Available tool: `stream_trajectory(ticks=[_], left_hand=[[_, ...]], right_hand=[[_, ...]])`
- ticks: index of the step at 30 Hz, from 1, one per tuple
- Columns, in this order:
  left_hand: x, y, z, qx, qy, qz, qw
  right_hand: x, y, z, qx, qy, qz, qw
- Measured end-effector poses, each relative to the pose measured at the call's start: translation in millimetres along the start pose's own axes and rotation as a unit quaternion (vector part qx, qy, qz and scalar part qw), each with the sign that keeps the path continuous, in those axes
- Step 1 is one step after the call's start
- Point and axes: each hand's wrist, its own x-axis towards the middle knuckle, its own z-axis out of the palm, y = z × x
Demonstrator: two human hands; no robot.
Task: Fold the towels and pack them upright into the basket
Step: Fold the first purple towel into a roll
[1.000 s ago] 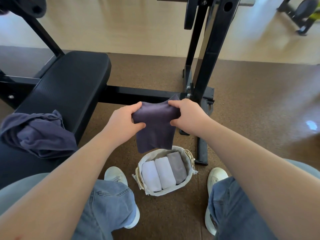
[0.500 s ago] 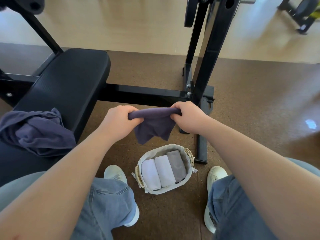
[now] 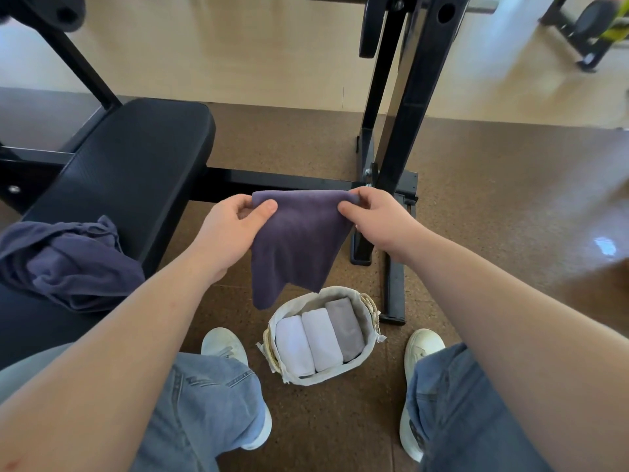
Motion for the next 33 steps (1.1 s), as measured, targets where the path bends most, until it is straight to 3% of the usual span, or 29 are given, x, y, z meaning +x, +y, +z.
stream_trajectory(ticks=[6, 10, 12, 19, 24, 33], left_hand=[[-3, 0, 3, -0.053, 0.031, 0.042, 0.997], [-3, 1, 2, -0.043, 0.051, 0.084, 0.994], [-2, 0, 1, -0.042, 0.063, 0.082, 0.994], [-4, 1, 1, -0.043, 0.032, 0.087, 0.995], [-6, 3, 2, -0.099, -0.01, 0.066, 0.993], [-9, 5, 1, -0.084, -0.02, 0.067, 0.994]], right_hand=[[-2, -3, 2, 0.047, 0.009, 0.023, 0.999], [-5, -3, -3, 0.155, -0.087, 0.058, 0.982], [-6, -3, -4, 0.119, -0.115, 0.042, 0.985], [-5, -8, -3, 0.148, -0.02, 0.006, 0.989], [-8, -11, -2, 0.22, -0.044, 0.031, 0.974], [-7, -12, -1, 0.168, 0.014, 0.04, 0.985]])
